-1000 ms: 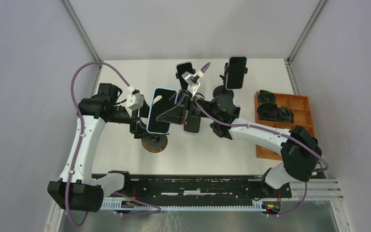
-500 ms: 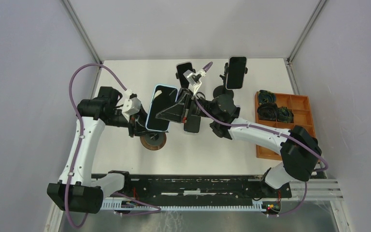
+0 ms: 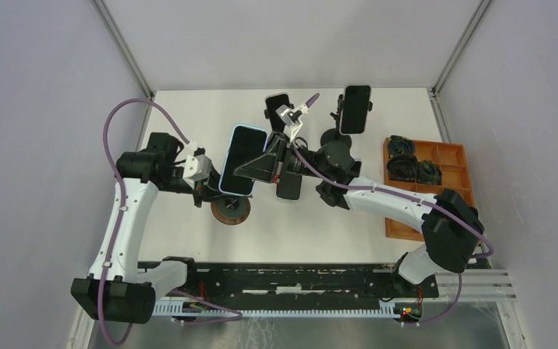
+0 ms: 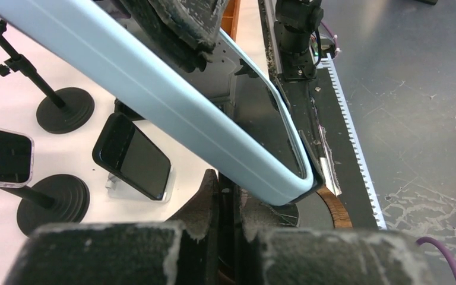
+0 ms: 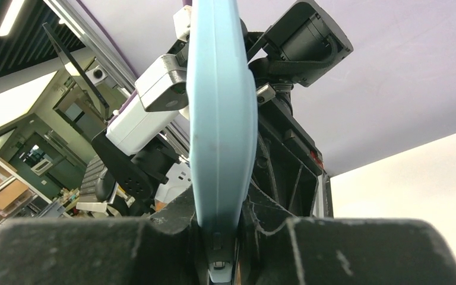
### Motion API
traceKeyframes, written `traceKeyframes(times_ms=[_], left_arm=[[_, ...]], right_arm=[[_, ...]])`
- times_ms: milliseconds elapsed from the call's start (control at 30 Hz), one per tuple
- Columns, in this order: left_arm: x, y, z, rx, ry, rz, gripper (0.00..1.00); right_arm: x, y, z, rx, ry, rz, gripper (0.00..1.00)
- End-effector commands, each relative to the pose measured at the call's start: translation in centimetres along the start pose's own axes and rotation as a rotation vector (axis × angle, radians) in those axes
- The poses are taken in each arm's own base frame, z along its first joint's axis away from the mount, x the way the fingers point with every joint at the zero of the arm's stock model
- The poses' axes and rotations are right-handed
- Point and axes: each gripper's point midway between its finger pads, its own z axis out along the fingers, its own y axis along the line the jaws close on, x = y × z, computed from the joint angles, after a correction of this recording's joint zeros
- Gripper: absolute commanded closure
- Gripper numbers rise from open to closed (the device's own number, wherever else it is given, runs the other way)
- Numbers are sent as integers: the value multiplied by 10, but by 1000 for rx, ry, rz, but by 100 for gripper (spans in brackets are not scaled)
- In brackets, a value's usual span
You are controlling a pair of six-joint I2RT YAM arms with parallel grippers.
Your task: Remove the phone from the phone stand
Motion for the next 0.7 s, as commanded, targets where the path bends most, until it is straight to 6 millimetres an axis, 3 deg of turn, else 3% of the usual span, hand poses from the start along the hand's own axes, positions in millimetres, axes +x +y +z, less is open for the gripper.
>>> traceKeyframes(times_ms=[0, 67, 200, 467, 667], left_arm=[[-2, 1, 0, 1, -6, 43, 98], [0, 2, 0, 2, -1, 33, 98], [5, 4, 0, 2, 15, 18, 98], [4, 6, 0, 1, 19, 4, 98], [17, 12, -1, 2, 42, -46, 98]], right_arm=[[-40, 40, -3, -90, -113, -99, 75], [-43, 36, -6, -67, -122, -103, 68], [-51, 28, -11, -12, -141, -119, 64], [-56, 22, -17, 36, -154, -137, 69], [-74, 26, -32, 64, -201, -164, 71]])
